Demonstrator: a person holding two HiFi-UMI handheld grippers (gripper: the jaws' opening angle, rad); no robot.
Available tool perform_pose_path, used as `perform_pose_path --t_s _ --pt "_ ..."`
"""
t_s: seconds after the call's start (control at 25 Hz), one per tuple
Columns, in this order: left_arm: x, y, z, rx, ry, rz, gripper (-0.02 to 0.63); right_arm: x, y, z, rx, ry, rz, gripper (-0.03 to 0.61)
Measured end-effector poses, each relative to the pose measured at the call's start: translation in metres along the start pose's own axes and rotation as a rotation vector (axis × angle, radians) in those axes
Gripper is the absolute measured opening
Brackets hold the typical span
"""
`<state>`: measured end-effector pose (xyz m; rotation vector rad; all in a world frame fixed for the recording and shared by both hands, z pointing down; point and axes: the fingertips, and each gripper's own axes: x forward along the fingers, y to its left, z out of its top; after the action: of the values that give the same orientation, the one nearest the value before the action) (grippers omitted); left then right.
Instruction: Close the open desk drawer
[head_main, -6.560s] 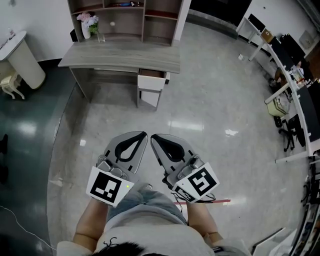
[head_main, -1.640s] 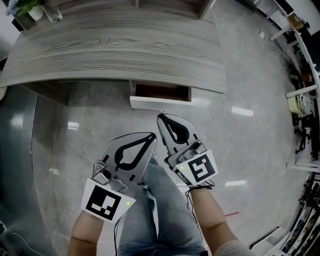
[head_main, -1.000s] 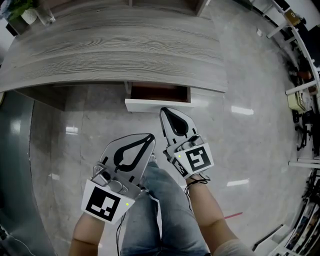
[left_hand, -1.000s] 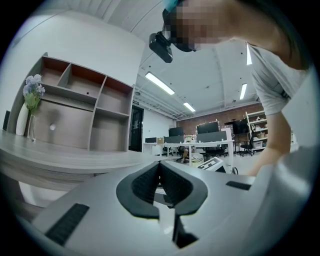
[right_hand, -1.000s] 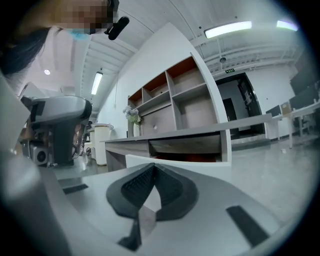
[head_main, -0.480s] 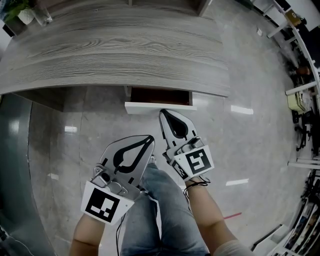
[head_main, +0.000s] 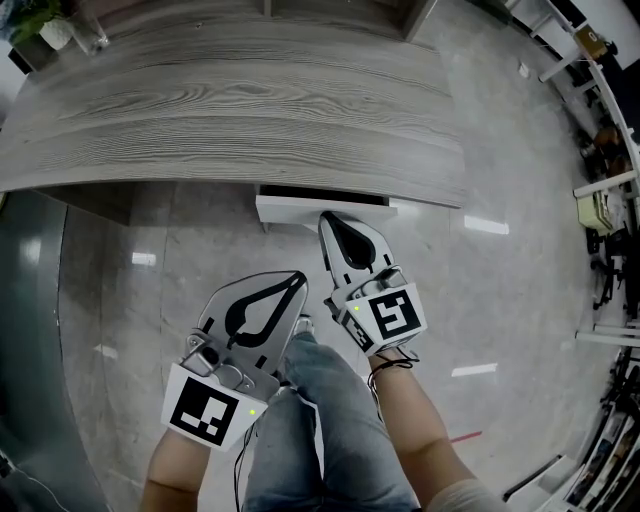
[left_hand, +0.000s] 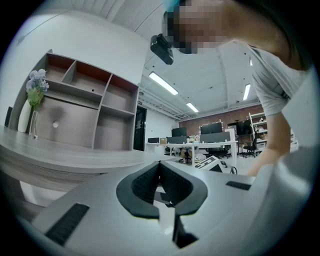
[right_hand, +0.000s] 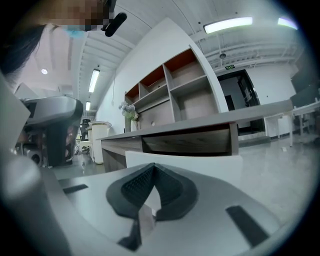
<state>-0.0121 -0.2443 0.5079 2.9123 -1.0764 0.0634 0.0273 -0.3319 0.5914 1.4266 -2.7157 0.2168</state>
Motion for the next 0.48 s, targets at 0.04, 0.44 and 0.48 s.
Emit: perform_pose_path --t_s 0.04,0.44,0.48 --pt "0.000 0.002 0.000 -0.001 -0.001 0.003 0.011 0.002 -0.001 0.000 -0.001 0.003 -0.003 0.008" --pt "0.003 0.014 -0.001 0.010 0.007 0.014 0.011 0.023 -0.015 0.001 0.007 0.013 -0.024 0.006" --pt "0.003 0.015 0.000 0.010 0.006 0.016 0.011 0.024 -0.016 0.002 0.004 0.015 -0.025 0.008"
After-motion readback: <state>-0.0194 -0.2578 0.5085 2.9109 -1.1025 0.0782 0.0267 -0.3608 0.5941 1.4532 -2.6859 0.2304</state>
